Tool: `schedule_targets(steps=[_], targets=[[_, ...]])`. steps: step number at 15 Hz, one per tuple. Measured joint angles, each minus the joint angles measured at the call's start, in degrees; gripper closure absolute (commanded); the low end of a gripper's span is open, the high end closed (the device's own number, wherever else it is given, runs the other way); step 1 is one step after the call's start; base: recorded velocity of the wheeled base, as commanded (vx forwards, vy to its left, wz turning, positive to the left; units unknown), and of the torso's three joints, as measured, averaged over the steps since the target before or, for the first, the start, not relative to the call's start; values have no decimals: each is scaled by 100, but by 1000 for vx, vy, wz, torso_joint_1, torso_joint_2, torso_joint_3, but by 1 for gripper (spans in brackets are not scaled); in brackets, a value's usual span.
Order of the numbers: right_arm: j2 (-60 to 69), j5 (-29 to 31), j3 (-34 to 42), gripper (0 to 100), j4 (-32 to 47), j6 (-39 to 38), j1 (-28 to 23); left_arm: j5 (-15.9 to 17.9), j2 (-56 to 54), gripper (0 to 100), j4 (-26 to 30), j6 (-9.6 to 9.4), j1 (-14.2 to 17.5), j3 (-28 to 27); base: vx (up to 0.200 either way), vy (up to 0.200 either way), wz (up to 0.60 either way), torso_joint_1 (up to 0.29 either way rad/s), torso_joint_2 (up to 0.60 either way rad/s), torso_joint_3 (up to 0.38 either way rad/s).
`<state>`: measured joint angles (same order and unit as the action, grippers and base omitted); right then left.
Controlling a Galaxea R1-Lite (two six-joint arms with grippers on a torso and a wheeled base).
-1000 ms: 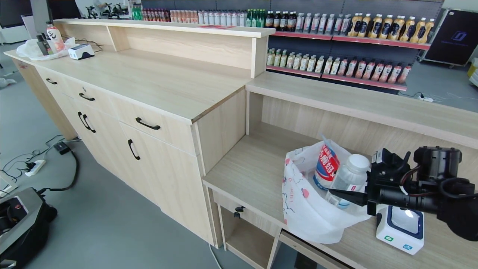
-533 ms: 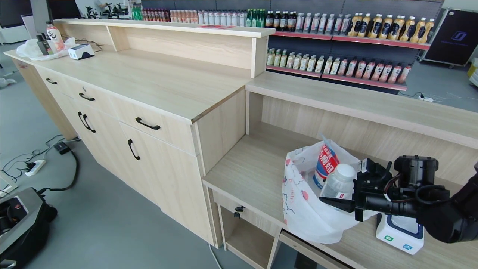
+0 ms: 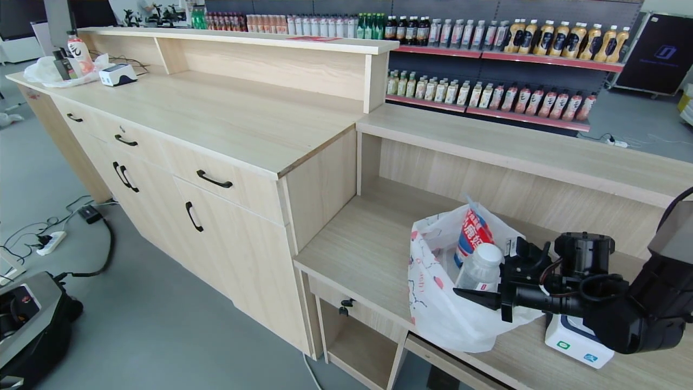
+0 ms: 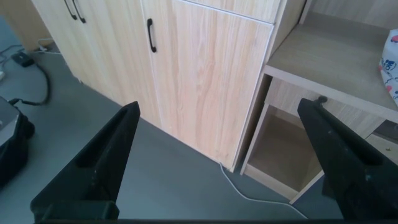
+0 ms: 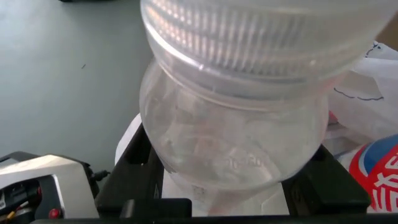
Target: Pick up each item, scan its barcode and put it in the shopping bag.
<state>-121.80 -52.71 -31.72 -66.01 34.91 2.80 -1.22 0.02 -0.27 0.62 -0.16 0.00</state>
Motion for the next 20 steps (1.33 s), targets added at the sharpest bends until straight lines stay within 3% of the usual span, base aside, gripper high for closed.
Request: schedule_targets(steps=[3,4,11,15,18,20], targets=[[-102,-2,-11,100,-26,-2,15,0,0,0,0,-2,-5,0,0,0,0,0,0,0],[-122,0,-17,0,-26,-18,15,0,0,0,0,-2,-5,0,0,0,0,0,0,0],[-179,-5,-41,0,-13,-51,-2,0,0,0,0,0,0,0,0,0,0,0,0,0],[399,16,-26,0,104,-434,-13,0,0,0,0,-2,-2,0,0,0,0,0,0,0],[1373,110,41,0,859,-583,-28,0,0,0,2,-2,-2,0,0,0,0,0,0,0],[2232,475,121,0,1640,-462,-190,0,0,0,2,-2,-2,0,0,0,0,0,0,0]])
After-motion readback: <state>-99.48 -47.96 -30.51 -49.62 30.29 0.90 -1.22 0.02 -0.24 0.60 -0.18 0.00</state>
